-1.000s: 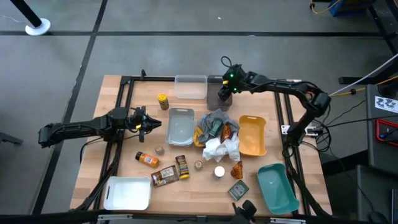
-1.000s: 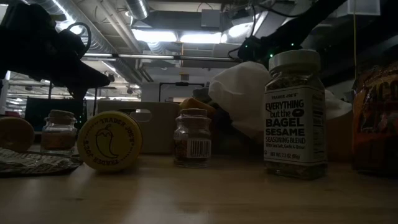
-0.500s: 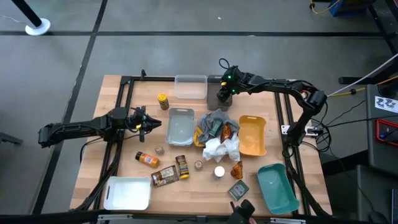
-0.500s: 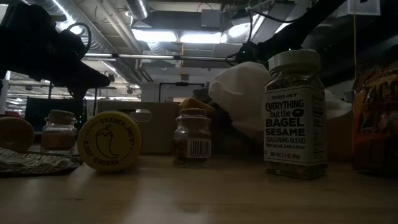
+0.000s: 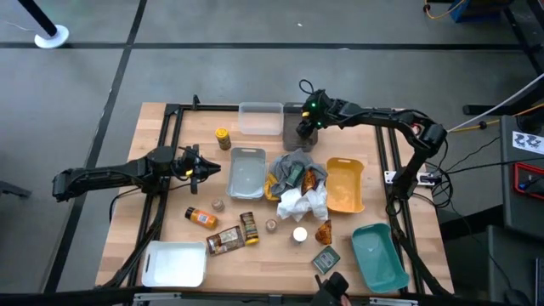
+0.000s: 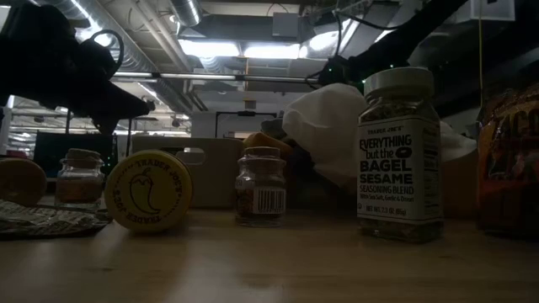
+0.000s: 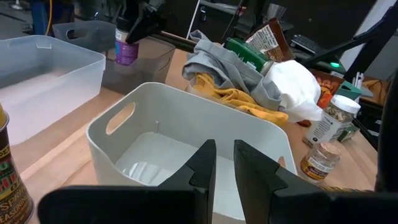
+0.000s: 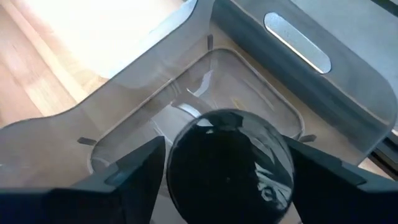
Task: Sort spices by type
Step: Put the top black seasoning bottle into the black bin, then put the left brown seasoning bottle into the gray bin
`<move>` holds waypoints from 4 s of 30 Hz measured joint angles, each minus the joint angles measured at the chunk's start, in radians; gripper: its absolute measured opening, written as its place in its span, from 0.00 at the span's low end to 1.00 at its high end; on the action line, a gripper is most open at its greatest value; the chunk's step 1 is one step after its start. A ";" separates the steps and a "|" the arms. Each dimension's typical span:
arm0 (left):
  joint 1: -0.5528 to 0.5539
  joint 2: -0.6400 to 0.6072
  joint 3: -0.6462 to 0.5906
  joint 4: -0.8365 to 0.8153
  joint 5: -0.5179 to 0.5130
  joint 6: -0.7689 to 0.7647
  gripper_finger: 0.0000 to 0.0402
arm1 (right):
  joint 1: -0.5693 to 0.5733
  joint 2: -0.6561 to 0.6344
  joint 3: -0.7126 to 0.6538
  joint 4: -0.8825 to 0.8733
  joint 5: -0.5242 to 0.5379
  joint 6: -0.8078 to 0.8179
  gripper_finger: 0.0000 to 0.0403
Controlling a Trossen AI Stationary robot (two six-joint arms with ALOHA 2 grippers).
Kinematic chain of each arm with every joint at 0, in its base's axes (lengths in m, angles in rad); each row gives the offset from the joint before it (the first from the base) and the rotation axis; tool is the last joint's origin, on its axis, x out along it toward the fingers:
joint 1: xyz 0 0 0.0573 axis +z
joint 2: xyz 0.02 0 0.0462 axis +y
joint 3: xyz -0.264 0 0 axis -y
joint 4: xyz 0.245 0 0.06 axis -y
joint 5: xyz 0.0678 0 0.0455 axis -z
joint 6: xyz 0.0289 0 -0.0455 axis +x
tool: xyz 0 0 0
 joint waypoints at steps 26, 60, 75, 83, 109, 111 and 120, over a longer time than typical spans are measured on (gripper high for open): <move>-0.060 0.062 0.542 -0.575 0.069 0.165 0.11 | 0.002 -0.015 0.503 -0.653 0.000 0.000 0.74; -0.225 0.751 0.761 -0.934 0.030 -0.209 0.24 | 0.539 -0.209 0.502 -0.817 0.244 0.103 0.74; -0.240 0.877 0.761 -0.936 0.133 -0.281 0.56 | 0.712 -0.209 0.501 -0.950 0.383 0.194 0.74; -0.331 0.937 0.761 -0.905 0.139 -0.350 0.63 | 0.778 -0.209 0.501 -0.969 0.431 0.243 0.74; -0.389 1.166 0.760 -0.786 0.032 -0.385 0.63 | 0.806 -0.209 0.501 -0.959 0.448 0.268 0.74; -0.389 1.184 0.760 -0.785 0.026 -0.385 0.63 | 0.806 -0.209 0.501 -0.959 0.448 0.268 0.74; -0.389 1.215 0.759 -0.776 -0.016 -0.392 0.56 | 0.806 -0.209 0.501 -0.979 0.454 0.268 0.74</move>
